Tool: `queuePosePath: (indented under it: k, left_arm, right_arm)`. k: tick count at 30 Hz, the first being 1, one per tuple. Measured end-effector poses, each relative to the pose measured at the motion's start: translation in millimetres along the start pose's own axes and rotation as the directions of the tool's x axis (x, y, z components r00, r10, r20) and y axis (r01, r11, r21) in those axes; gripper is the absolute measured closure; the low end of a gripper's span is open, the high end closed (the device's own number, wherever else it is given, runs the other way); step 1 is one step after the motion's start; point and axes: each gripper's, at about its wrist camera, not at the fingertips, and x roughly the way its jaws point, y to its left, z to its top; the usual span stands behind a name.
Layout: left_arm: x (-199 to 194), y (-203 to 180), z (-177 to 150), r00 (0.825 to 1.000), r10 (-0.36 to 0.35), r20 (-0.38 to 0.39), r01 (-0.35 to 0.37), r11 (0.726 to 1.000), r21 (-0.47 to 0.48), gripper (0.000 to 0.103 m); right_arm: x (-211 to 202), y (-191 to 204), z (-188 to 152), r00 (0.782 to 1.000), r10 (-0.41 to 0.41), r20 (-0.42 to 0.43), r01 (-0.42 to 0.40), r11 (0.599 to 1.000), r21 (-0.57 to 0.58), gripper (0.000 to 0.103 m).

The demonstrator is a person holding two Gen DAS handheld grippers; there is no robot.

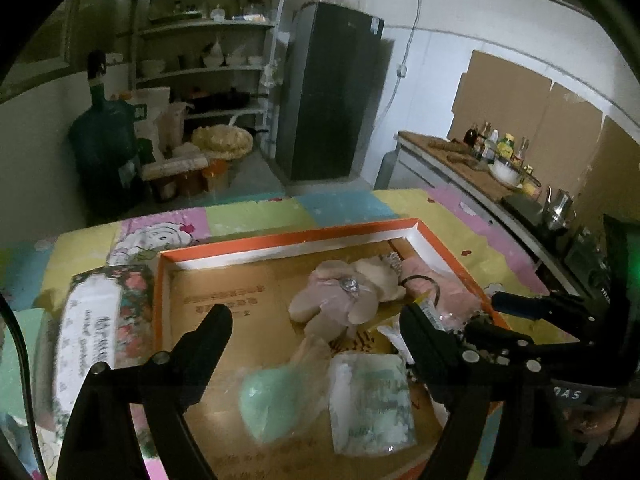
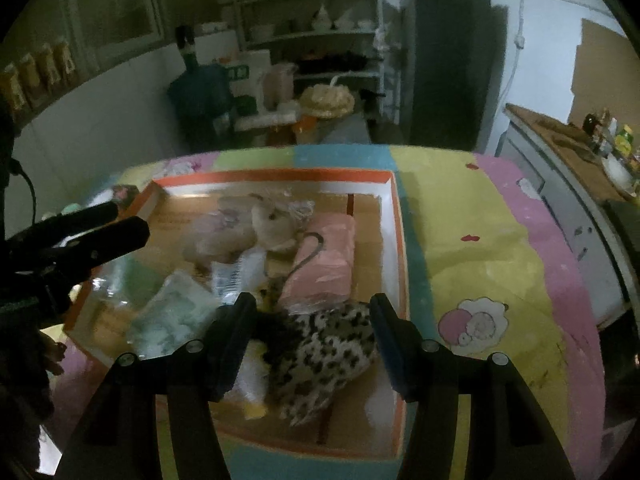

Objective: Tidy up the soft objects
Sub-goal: 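Open both grippers to drop the teddy bear and towel roll in the tray, then move both grippers back to the pile beside the tray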

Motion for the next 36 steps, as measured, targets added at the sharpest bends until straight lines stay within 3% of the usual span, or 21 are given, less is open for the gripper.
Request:
queuePosePath:
  k: [13,21,36]
  left_arm:
    - [-65.1,17.6,-32.6,0.99,0.079,0.12,-0.079,0.997,-0.004,0.018]
    - [-94.4,44.0,-49.1,0.977,0.152,0.152,-0.151,0.988,-0.019,0.018]
    - [-127.3,100.0,-78.8,0.953,0.257,0.158,-0.247,0.965,-0.083,0.018]
  right_arm:
    - [-52.8,67.6,-23.6,0.984,-0.011,0.179,0.011,1.0,0.002,0.042]
    - [-46.5,116.4,-37.6,0.983,0.016,0.183,-0.01,0.999,-0.032,0.042]
    - [-28.7,182.2,-45.2,0.973,0.153,0.17,-0.15,0.988,-0.03,0.042]
